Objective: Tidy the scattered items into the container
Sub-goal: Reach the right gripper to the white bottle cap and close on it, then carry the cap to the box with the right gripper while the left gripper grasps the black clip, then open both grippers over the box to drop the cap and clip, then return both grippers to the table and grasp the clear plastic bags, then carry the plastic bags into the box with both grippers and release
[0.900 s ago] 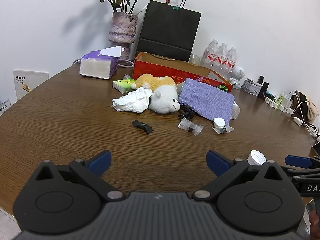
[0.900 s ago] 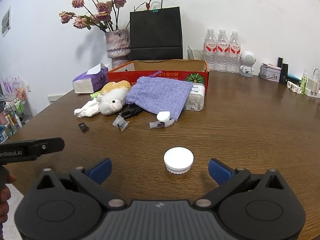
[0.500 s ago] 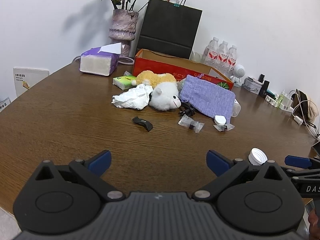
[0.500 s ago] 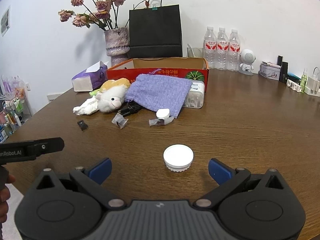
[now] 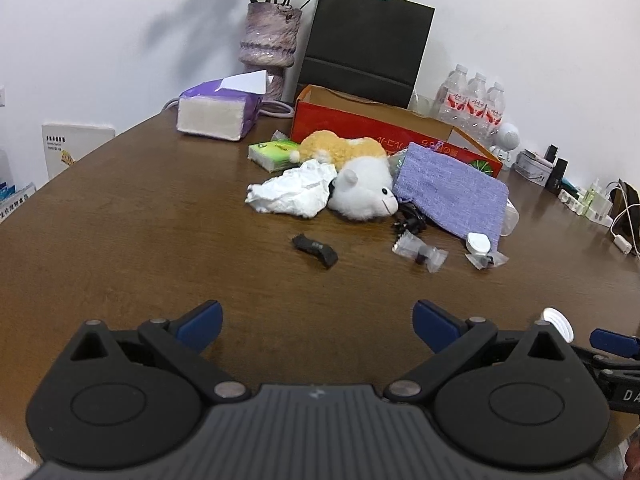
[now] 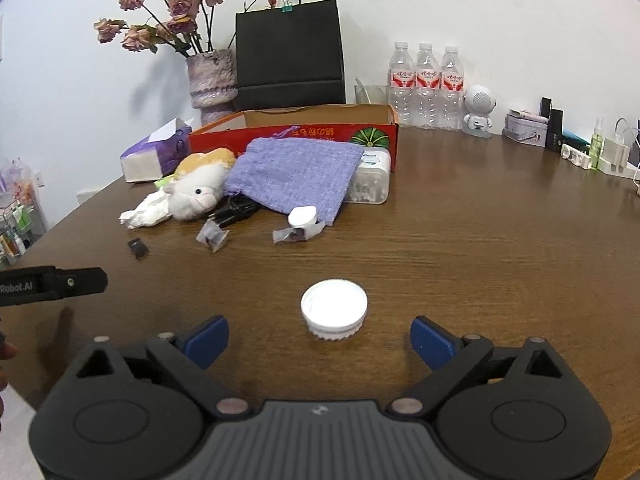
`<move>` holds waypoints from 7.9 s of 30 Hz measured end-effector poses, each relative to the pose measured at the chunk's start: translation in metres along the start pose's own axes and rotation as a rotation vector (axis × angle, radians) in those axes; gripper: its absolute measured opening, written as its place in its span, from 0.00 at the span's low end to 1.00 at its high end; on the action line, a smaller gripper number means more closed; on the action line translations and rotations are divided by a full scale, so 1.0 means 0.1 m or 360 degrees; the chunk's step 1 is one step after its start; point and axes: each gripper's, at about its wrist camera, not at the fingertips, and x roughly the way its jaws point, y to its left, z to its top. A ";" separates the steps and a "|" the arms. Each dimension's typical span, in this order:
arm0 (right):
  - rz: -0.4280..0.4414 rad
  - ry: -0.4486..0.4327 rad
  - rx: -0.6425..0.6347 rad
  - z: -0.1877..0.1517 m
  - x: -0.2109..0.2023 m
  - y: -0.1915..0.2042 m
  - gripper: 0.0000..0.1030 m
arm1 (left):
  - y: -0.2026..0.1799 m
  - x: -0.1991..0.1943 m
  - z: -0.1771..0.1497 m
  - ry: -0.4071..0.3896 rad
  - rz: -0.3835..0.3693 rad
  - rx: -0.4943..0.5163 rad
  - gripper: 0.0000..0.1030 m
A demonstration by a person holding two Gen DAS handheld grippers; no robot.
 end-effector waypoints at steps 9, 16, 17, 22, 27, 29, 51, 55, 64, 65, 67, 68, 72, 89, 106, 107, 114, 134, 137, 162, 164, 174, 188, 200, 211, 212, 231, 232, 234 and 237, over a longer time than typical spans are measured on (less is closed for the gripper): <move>-0.0051 0.0034 -0.0050 0.05 0.24 0.04 0.58 | -0.04 0.27 0.16 0.0042 0.0034 0.0026 1.00; 0.0023 0.0020 -0.0030 0.16 0.33 -0.02 0.38 | -0.03 0.49 0.29 0.0074 0.0112 0.0043 0.93; 0.0024 0.0020 -0.0028 0.17 0.35 -0.02 0.38 | -0.03 0.51 0.31 0.0080 0.0115 0.0037 0.90; 0.0040 0.0036 -0.0028 0.25 0.44 -0.02 0.38 | -0.04 0.58 0.39 0.0113 0.0139 0.0016 0.66; 0.0085 0.0042 -0.0048 0.30 0.49 -0.03 0.38 | -0.12 0.63 0.44 0.0157 0.0201 0.0007 0.55; 0.0096 0.0042 -0.0060 0.30 0.51 -0.05 0.38 | -0.19 0.66 0.44 0.0155 0.0269 0.0047 0.40; 0.0180 -0.0048 -0.0085 0.42 0.45 -0.16 0.38 | -0.28 0.45 0.51 -0.0006 0.0156 0.0133 0.10; 0.0190 -0.0118 -0.0102 0.65 0.47 -0.14 0.38 | -0.35 0.41 0.77 -0.0126 0.0013 0.0197 0.10; 0.0193 -0.0319 -0.0143 1.65 0.82 -0.02 0.38 | -0.57 0.82 1.73 -0.0371 -0.0219 0.0181 0.10; 0.0185 -0.0320 -0.0116 1.76 0.92 -0.01 0.38 | -0.58 0.91 1.81 -0.0387 -0.0226 0.0149 0.10; 0.0165 -0.0318 -0.0071 1.94 1.13 0.01 0.38 | -0.58 1.11 1.96 -0.0390 -0.0241 0.0075 0.10; 0.0147 -0.0319 -0.0058 2.02 1.24 0.01 0.38 | -0.57 1.24 2.02 -0.0378 -0.0241 0.0040 0.10; 0.0110 -0.0261 0.0002 2.28 1.74 -0.02 0.38 | -0.52 1.74 2.17 -0.0292 -0.0231 -0.0079 0.10; 0.0076 0.0140 -0.0030 2.34 2.57 -0.13 0.91 | -0.44 2.42 2.03 -0.0014 -0.0094 -0.0016 1.00; 0.0086 0.0086 -0.0030 2.46 2.33 -0.20 1.00 | -0.56 2.15 2.11 -0.0145 -0.0038 0.0042 1.00; 0.0083 0.0083 -0.0033 2.46 2.32 -0.19 1.00 | -0.56 2.13 2.11 -0.0153 -0.0038 0.0045 1.00; 0.0069 0.0006 -0.0052 2.45 2.06 -0.14 1.00 | -0.59 1.81 2.12 -0.0246 -0.0071 0.0038 1.00; 0.0049 -0.0207 -0.0064 1.79 0.84 -0.02 1.00 | -0.37 0.57 1.47 -0.0486 -0.0028 0.0102 1.00; 0.0040 -0.0247 -0.0078 1.60 0.66 -0.04 1.00 | -0.30 0.43 1.34 -0.0492 0.0001 0.0145 1.00; -0.0016 -0.0055 -0.0112 0.49 0.57 -0.08 1.00 | -0.48 0.66 0.29 0.0038 -0.0214 0.0402 1.00; -0.0030 -0.0041 -0.0091 0.48 0.57 -0.14 1.00 | -0.55 0.76 0.26 0.0066 -0.0234 0.0443 0.99; -0.0009 -0.0005 -0.0100 0.48 0.63 -0.22 1.00 | -0.66 1.01 0.31 0.0124 -0.0320 0.0451 0.52; 0.0125 0.0007 -0.0185 0.67 0.93 0.11 0.88 | -0.56 0.93 0.33 0.0096 -0.0334 0.0387 0.16; 0.0186 0.0085 -0.0183 0.62 0.92 0.10 0.28 | -0.41 0.80 0.32 0.0087 -0.0296 0.0308 0.38; 0.0188 0.0067 -0.0143 0.56 0.79 0.04 0.26 | -0.49 0.80 0.25 0.0117 -0.0157 0.0397 0.35; 0.0192 0.0065 -0.0145 0.56 0.78 0.05 0.26 | -0.48 0.79 0.25 0.0116 -0.0158 0.0393 0.32; 0.0221 -0.0074 -0.0144 0.76 0.64 -0.01 0.26 | -0.51 0.48 0.50 -0.0153 -0.0270 0.0376 0.15; 0.0223 -0.0094 -0.0148 0.81 0.64 -0.02 0.26 | -0.53 0.48 0.56 -0.0180 -0.0275 0.0379 0.15; 0.0234 -0.0138 -0.0151 0.95 0.66 -0.03 0.26 | -0.55 0.50 0.71 -0.0232 -0.0279 0.0369 0.15; 0.0258 -0.0194 -0.0144 1.23 0.77 -0.04 0.26 | -0.61 0.61 1.00 -0.0305 -0.0290 0.0345 0.15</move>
